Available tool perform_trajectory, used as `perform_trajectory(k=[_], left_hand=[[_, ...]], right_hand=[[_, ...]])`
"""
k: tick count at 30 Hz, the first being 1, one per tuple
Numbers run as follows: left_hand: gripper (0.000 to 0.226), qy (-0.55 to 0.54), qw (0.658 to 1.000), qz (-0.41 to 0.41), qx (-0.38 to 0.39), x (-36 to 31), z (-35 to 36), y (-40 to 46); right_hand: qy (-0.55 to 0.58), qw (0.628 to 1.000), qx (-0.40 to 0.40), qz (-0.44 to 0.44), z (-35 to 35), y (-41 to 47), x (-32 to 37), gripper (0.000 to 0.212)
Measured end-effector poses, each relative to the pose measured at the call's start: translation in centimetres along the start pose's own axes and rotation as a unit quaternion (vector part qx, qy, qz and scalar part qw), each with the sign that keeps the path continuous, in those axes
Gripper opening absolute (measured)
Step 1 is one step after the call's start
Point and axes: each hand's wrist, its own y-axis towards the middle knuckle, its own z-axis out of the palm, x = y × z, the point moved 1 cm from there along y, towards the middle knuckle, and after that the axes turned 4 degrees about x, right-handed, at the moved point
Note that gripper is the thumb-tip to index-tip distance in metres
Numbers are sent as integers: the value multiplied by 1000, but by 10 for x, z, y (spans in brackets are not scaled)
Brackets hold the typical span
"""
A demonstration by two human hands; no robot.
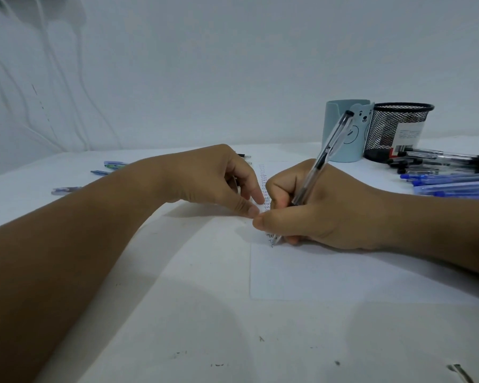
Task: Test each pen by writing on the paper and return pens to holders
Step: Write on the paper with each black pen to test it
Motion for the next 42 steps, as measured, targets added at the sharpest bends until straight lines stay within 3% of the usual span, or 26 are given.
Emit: perform_trajectory(k=[10, 15, 24, 36, 42], left_hand=[[13, 7, 1000, 12, 5, 4, -1, 1], [24, 8, 1000, 11, 4, 8, -1, 2], [25, 3, 1000, 4, -4, 6, 1, 0], [11, -3, 1000, -3, -5, 4, 2, -1], [16, 0, 1000, -9, -2, 3, 1, -2]], right_hand=[[-14, 1000, 5, -13, -1, 0, -4, 42], [-7, 1000, -2, -28, -2, 1, -5, 41], [-42, 999, -13, -28, -1, 1, -5, 41], [-52, 998, -2, -31, -3, 0, -6, 42], [-66, 997, 2, -34, -3, 1, -4, 43]])
